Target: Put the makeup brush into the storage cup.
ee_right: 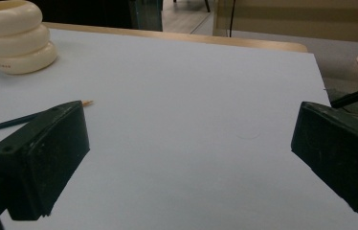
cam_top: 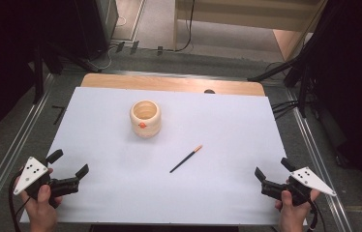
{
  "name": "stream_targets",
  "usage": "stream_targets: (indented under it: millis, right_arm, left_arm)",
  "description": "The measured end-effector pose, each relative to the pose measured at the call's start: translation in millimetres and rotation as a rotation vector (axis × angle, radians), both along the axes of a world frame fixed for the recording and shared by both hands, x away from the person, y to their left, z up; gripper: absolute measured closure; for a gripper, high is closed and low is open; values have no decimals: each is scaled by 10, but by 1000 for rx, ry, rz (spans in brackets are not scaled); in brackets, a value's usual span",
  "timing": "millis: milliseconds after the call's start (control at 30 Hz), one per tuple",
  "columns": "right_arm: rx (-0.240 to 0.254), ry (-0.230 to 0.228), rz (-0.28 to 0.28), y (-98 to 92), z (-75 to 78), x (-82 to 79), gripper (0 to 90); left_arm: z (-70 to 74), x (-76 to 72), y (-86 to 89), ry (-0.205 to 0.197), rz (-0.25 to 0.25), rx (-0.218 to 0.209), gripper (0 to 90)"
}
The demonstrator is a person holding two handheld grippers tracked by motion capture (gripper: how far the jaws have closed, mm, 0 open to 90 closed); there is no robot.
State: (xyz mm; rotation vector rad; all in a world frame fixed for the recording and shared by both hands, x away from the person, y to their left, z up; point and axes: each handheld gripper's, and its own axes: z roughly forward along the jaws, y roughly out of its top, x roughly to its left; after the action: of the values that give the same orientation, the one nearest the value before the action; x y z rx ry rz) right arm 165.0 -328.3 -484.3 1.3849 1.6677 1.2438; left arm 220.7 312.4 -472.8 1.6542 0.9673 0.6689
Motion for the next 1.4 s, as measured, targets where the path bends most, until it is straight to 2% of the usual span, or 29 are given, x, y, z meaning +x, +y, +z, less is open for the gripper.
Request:
stream_targets:
  millis: [467,567,1400]
  right_arm:
    - [-11,-1,9,62,57,0,0]
    - [2,-4,27,97,72,8,0]
    - [-38,4,128,449,227,149,0]
  left_arm:
    - [12,-23,40,-6,11,-15,0]
    - [15,-27,45,-7,11,-14,0]
    - [19,-42,57,-7,19,-17,0]
